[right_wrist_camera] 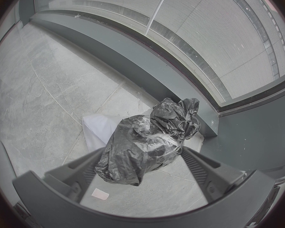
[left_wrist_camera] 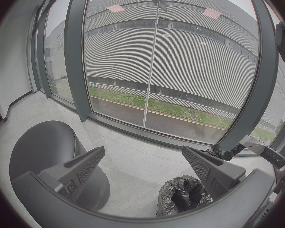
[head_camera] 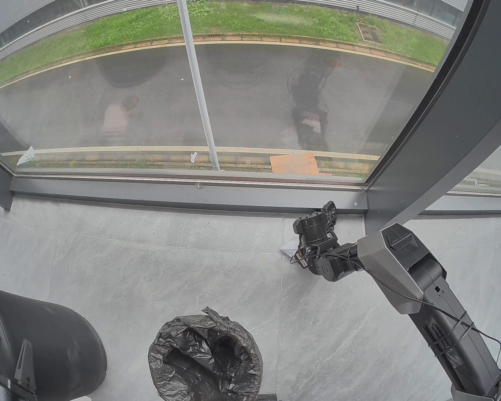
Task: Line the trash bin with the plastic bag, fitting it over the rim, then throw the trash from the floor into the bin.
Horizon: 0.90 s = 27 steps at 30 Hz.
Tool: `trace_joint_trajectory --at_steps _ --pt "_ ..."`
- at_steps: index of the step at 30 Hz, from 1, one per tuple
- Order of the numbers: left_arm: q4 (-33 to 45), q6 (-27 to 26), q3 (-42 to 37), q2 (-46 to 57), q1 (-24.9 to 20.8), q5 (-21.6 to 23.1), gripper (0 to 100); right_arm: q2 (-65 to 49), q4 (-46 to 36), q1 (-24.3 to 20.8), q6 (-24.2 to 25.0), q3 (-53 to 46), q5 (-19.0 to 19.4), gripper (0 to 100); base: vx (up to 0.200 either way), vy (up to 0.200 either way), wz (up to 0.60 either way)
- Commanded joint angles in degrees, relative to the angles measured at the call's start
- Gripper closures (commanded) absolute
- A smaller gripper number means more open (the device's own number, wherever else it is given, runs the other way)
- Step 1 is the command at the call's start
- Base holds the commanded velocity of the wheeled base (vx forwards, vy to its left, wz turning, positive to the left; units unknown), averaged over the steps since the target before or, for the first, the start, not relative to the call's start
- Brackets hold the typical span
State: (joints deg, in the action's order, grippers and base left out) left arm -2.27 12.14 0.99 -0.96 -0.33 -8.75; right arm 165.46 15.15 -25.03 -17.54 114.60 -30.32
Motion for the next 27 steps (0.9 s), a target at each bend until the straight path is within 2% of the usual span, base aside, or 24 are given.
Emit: trace_joint_trajectory --at_steps 1,19,21,27 --pt "-0.02 0.07 -0.64 0.88 -0.02 -0.04 0 0.47 -0.04 -0.02 -0.04 -0.01 0.0 100 0.0 0.0 0.0" --pt "-0.02 0.07 -0.64 0.88 -0.02 -0.04 0 -0.93 -0.56 -0.81 -0.65 -0.01 -0.62 100 0.0 0.0 0.0" --pt "-0.02 0.07 -0.64 0.88 -0.02 -0.04 0 -2.34 -0.91 -1.43 -1.09 -0.01 -1.15 100 0.0 0.0 0.0" --pt "-0.02 0.07 -0.64 0.88 -0.02 -0.04 0 -12.53 -9.44 -7.67 -2.58 -0.01 -2.9 100 0.0 0.0 0.0"
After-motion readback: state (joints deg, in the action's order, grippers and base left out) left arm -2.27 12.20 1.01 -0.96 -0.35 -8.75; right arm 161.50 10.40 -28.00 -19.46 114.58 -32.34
